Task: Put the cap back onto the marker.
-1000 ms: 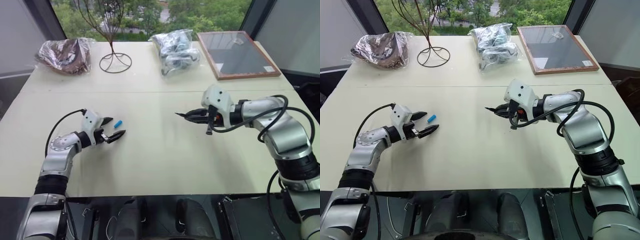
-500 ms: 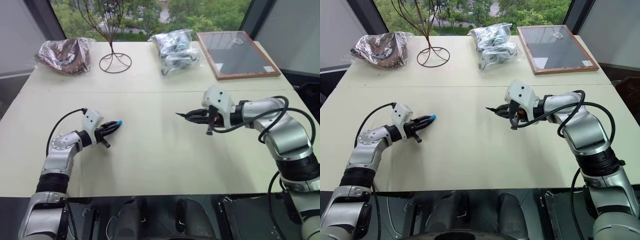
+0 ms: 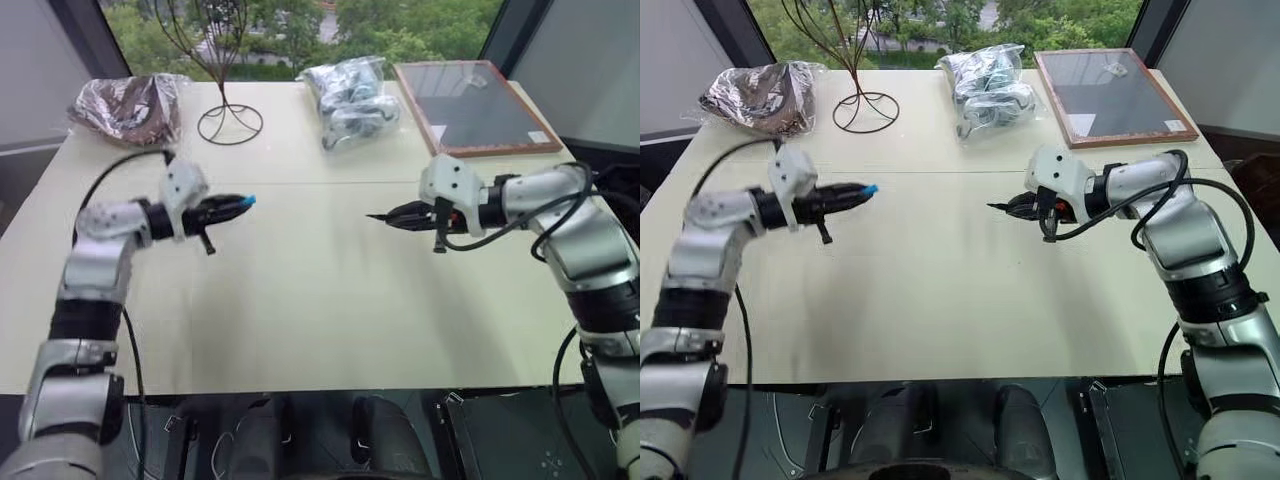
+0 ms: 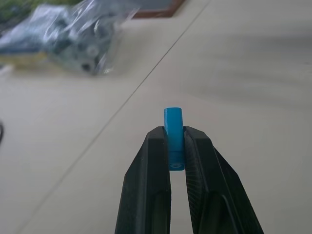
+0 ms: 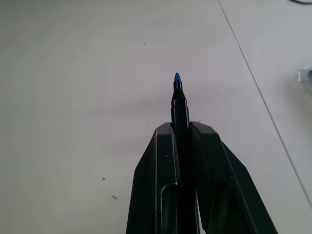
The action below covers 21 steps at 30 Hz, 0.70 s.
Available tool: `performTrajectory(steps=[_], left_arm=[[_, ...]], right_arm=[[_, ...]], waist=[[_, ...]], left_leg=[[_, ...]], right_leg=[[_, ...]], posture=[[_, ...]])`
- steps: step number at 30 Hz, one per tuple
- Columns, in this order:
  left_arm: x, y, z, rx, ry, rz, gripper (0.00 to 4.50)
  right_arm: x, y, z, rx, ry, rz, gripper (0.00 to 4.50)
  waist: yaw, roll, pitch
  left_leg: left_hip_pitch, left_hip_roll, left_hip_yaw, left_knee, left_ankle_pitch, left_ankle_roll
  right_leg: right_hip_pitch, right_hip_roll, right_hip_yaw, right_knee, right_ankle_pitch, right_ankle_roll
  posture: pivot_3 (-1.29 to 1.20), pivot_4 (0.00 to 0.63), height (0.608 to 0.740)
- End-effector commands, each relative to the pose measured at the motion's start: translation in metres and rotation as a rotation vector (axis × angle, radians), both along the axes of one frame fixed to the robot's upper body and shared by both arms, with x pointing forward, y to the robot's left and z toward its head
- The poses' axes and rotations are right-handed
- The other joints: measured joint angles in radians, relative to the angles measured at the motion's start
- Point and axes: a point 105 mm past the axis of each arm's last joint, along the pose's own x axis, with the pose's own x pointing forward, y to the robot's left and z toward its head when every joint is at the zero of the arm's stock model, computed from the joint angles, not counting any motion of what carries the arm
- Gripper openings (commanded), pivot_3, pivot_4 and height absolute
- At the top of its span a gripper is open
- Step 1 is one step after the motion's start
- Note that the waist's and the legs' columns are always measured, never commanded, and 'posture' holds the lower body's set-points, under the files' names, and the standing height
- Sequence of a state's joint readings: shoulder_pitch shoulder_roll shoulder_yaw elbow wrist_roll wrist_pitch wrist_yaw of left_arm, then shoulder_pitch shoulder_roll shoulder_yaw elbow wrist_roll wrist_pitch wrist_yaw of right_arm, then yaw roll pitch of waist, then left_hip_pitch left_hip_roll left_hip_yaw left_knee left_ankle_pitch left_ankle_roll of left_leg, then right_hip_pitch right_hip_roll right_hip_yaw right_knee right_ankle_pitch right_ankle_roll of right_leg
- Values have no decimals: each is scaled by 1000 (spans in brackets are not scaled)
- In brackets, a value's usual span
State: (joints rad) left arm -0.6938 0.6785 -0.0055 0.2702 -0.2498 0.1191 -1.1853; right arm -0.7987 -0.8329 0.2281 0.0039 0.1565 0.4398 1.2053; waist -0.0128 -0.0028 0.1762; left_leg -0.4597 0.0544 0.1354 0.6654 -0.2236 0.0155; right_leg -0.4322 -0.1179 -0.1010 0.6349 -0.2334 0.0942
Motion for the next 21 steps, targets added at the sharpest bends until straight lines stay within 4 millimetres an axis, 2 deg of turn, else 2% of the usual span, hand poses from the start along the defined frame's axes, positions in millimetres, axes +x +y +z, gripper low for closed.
performTrajectory(steps=[1, 6, 12, 21], left_arm=[[-10, -17, 11, 85, -26, -154, 23], [-9, -42, 17, 104, -54, -268, 23], [-7, -63, 18, 80, -72, -326, 23], [-8, -71, 16, 66, -76, -351, 23]], right_arm=[[3, 5, 16, -39, -67, 74, 0], [-1, 20, 27, -23, -66, 159, 0], [-1, 31, 28, -1, -64, 177, 0], [-2, 39, 29, 20, -71, 189, 0]], waist=[[-1, 0, 0], [2, 0, 0], [2, 0, 0], [2, 0, 0]], left_leg=[[0, 0, 0, 0, 0, 0], [0, 0, 0, 0, 1, -1], [-1, 0, 0, 1, 1, -1], [-1, 0, -1, 1, 1, -1]], right_leg=[[0, 0, 0, 0, 0, 0], [-1, 0, 0, 0, 0, 0], [0, 0, 0, 1, 0, 0], [0, 0, 0, 1, 0, 0]], posture=[[0, 150, 740], [0, 150, 740], [0, 150, 740], [0, 150, 740]])
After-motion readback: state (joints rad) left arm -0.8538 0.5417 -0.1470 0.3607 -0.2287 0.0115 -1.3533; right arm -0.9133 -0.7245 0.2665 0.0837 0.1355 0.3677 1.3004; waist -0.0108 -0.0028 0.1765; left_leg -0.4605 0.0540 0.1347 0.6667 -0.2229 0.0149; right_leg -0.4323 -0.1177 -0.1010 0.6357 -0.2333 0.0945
